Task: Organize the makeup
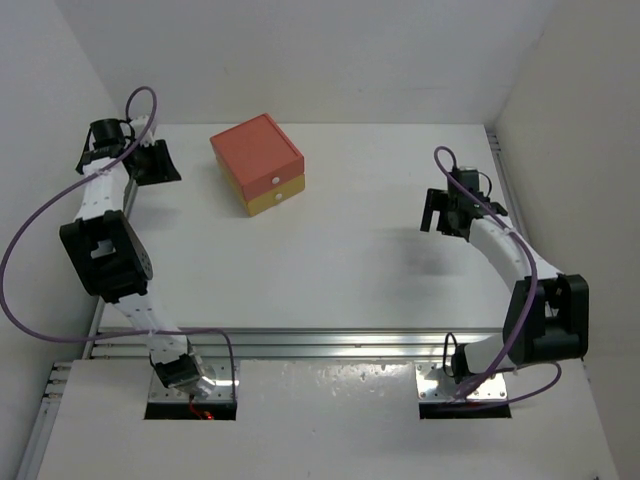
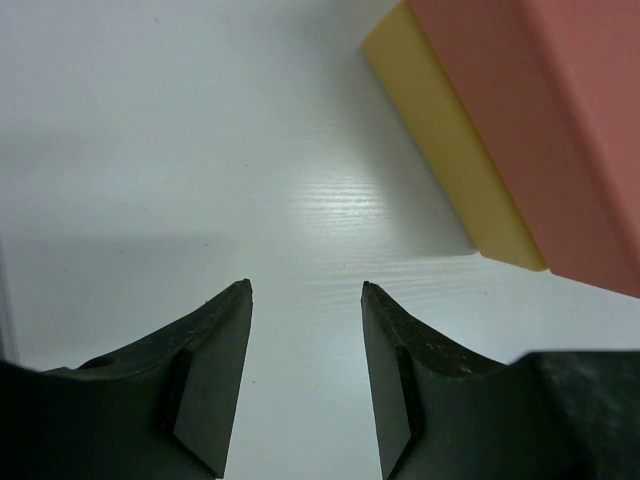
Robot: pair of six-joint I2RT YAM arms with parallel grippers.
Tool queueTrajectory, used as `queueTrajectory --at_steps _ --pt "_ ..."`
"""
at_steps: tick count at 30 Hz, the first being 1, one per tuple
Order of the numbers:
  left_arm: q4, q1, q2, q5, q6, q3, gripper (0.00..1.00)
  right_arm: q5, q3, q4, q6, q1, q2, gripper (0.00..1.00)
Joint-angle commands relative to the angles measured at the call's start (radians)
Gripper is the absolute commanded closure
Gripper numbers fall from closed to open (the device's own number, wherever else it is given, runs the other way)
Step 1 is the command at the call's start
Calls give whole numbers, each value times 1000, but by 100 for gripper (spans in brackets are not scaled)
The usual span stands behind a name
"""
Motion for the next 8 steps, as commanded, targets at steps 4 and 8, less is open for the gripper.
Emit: queueTrajectory --at_steps 4,8 --pt "12 13 -74 17 -8 -29 46 19 31 6 61 -3 -6 0" --pt "12 13 -74 26 -8 -29 46 22 -5 91 53 4 -61 0"
